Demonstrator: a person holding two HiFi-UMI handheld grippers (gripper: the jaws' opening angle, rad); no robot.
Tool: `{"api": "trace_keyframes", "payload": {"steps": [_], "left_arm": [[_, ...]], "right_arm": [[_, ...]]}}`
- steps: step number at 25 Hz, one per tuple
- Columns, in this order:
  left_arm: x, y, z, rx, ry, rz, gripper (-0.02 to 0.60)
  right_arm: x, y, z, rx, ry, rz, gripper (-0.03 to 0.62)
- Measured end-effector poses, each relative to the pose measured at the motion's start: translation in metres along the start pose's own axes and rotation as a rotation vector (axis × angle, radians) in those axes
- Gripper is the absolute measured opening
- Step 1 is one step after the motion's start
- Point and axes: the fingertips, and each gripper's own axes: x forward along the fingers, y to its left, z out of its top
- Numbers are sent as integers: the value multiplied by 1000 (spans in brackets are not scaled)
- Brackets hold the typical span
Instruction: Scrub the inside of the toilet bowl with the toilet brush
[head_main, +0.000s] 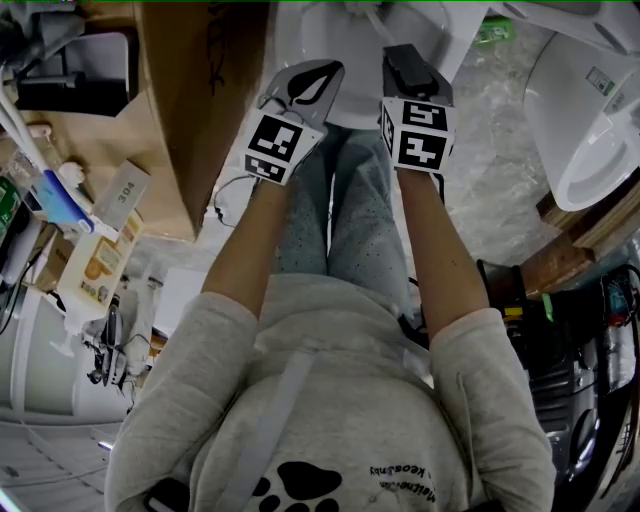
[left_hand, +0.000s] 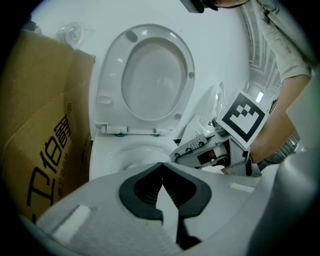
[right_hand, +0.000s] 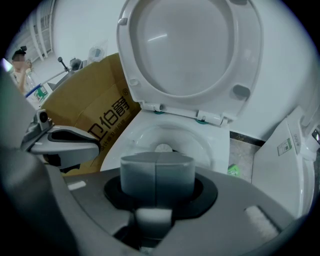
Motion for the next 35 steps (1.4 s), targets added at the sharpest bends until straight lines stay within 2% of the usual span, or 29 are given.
{"api": "trace_keyframes", "payload": {"steps": [35], "left_arm": [[20, -38, 2, 56, 28, -50, -3]], "right_arm": [[-20, -53, -16, 115, -38, -61, 150]]}}
